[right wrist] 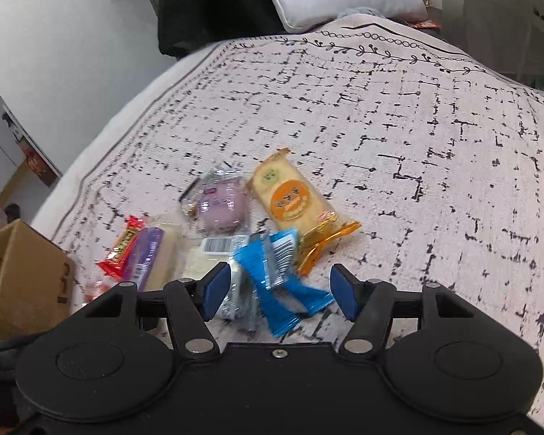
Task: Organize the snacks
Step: 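Grasp the purple bar with the left gripper while the right gripper grasps the blue wrapper, then drop the purple bar into the box with the left gripper while the right drops the blue wrapper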
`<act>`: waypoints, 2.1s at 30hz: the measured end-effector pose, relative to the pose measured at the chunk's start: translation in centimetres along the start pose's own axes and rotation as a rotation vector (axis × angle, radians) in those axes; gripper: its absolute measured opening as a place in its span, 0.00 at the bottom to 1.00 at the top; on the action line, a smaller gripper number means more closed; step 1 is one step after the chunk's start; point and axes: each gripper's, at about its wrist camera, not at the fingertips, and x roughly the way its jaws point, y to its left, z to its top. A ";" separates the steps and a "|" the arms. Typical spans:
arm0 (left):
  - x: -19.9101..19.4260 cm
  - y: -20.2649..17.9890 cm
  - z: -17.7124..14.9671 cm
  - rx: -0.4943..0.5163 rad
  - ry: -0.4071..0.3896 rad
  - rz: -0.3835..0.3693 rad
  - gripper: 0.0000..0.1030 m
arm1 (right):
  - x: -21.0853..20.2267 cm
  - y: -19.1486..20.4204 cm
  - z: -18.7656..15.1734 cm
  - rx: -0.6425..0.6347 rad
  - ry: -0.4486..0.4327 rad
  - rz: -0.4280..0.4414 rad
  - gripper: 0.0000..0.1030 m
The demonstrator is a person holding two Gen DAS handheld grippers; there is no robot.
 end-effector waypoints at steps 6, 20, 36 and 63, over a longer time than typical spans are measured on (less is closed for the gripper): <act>-0.1 -0.1 -0.2 0.013 0.011 -0.010 0.50 | 0.0 0.4 -0.7 -0.033 0.018 0.000 0.50; -4.0 1.0 -1.5 -0.020 0.021 -0.037 0.37 | -3.5 1.5 -1.0 -0.039 -0.049 0.067 0.35; -12.7 4.2 0.2 -0.060 -0.141 -0.034 0.36 | -7.2 7.7 -1.1 -0.116 -0.150 0.159 0.33; -18.5 13.5 1.2 -0.253 -0.235 0.059 0.36 | -9.0 16.7 -2.0 -0.174 -0.190 0.340 0.17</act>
